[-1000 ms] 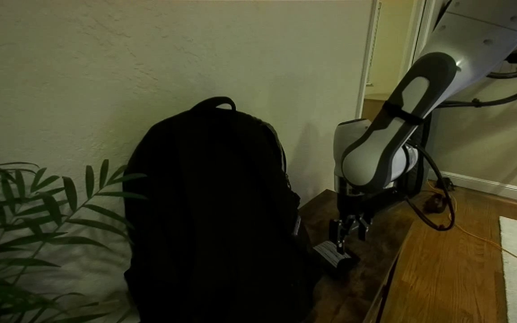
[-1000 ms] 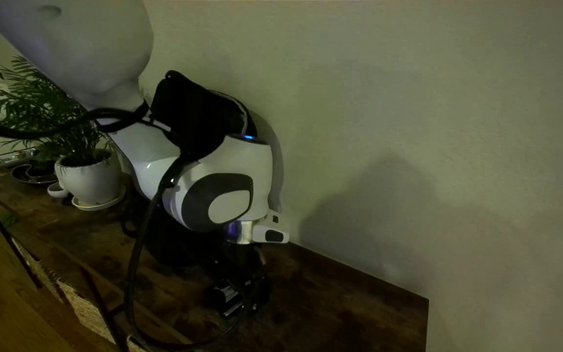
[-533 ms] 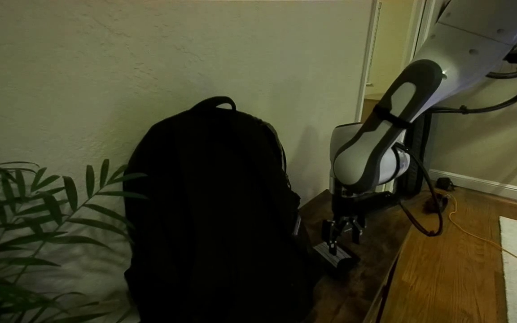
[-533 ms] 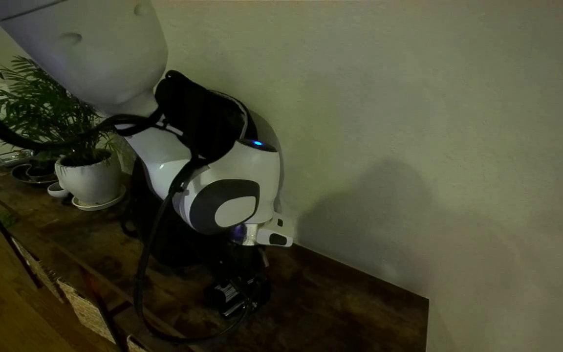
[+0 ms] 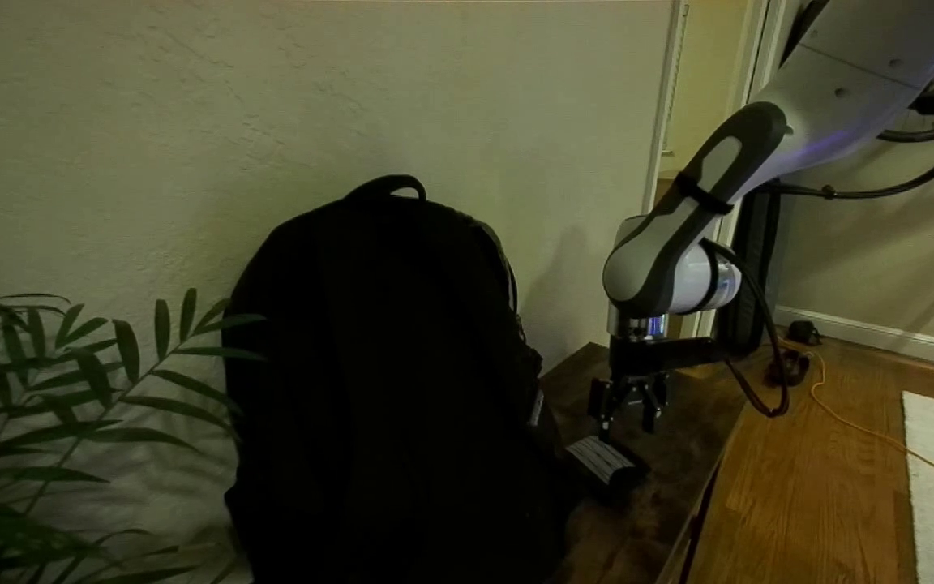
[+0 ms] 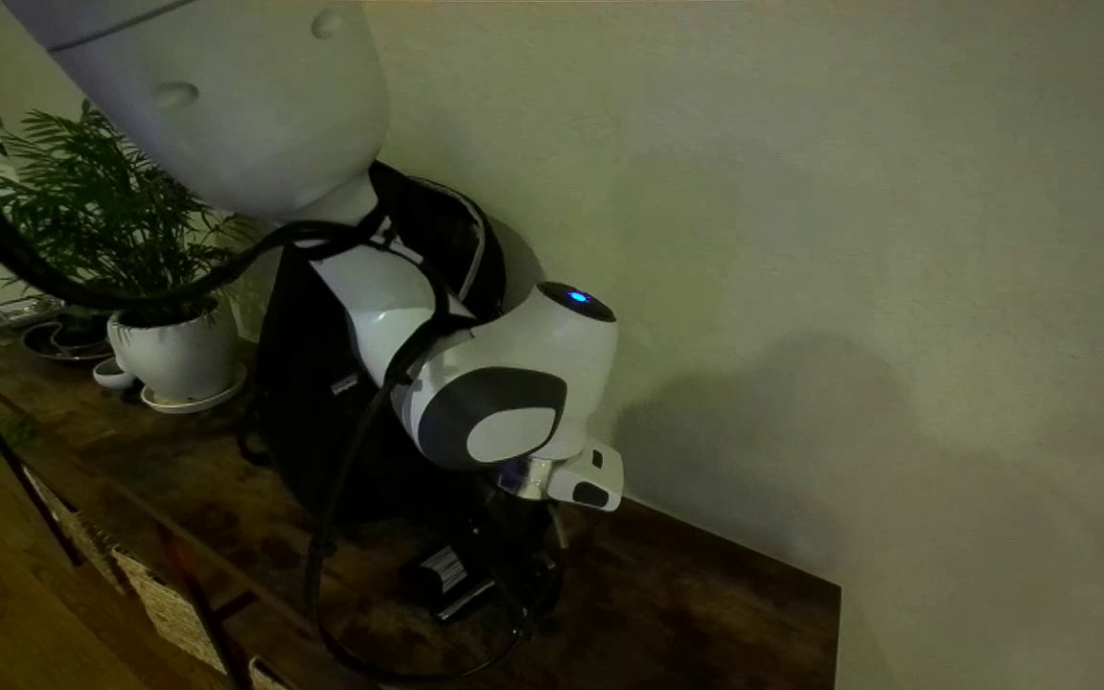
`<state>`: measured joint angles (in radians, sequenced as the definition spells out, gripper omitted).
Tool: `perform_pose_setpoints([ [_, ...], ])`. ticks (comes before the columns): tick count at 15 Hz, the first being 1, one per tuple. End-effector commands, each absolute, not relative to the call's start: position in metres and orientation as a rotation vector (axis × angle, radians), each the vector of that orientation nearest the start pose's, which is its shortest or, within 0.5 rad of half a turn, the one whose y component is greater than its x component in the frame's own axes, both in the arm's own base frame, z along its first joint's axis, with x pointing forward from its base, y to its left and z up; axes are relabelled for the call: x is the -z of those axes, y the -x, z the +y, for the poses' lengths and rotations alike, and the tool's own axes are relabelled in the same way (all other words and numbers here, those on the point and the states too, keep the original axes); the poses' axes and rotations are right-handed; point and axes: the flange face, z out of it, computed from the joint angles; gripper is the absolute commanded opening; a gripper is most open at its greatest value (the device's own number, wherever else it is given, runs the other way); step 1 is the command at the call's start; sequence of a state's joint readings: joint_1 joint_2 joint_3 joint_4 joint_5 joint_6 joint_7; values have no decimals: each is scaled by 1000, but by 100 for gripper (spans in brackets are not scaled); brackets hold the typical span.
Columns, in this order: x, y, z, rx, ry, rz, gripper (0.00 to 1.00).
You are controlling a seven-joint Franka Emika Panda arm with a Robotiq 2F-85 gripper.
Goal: Pick up the wallet from the table and put it in the black bag.
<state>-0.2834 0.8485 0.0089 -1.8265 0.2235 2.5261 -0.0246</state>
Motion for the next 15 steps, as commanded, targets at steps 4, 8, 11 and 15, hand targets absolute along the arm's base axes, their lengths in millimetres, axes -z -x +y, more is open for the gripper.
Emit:
perform_pose_setpoints([
  [4,-56,-585,-165,-262,2829,577,100],
  [8,-56,-588,-157,-270,2825,530,100],
  [11,-54,-591,-155,-266,2838,508,100],
  [15,-48,-593,-152,-284,2833,498,100],
])
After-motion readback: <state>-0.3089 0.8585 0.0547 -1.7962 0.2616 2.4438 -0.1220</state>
